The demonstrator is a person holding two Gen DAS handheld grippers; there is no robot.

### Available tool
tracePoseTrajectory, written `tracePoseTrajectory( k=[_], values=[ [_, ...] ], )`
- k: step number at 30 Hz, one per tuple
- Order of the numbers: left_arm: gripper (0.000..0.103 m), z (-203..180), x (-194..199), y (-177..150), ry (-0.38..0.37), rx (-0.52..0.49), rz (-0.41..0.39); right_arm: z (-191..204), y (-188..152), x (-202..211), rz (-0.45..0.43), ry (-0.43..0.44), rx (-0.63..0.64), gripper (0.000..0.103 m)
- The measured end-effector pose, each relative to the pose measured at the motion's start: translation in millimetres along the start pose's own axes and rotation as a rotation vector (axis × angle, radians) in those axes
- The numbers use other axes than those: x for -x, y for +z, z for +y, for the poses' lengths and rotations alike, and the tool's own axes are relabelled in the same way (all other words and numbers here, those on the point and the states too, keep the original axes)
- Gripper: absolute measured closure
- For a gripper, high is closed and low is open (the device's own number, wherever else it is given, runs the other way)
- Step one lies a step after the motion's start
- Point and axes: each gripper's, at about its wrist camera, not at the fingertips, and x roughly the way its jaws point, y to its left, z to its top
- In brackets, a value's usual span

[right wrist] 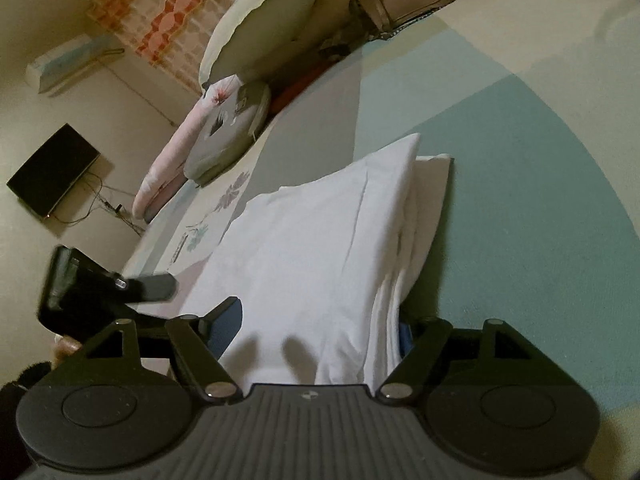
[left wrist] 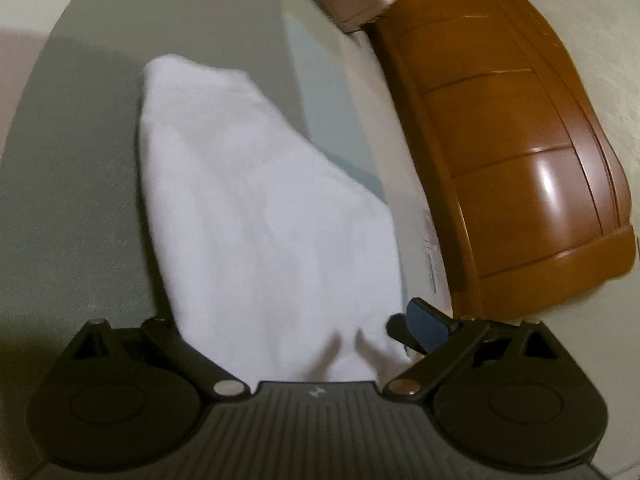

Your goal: Fold clothes

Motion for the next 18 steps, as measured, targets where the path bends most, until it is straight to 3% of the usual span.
tracePoseTrajectory(
  k=[8,13,15,18],
  values=[
    [0.006,-27,-7,6,-0.04,-0.065,0.006,25,6,3,-0.019,0.027,0.083,0.023],
    [0.007,-7,-17,6,0.044,-0.011,0.018,5,1,-8,0.014,-0.009,0.026,0.023],
    [0.007,-2,-15,6,0.011,0.035,0.011,2,0,-5,0.006,0.013,0.002,0.023],
    [0.007,-12,-13,9,-0.032,0.03,0.009,6,3,-1,-0.004,0.049,0.001,0.022]
  ],
)
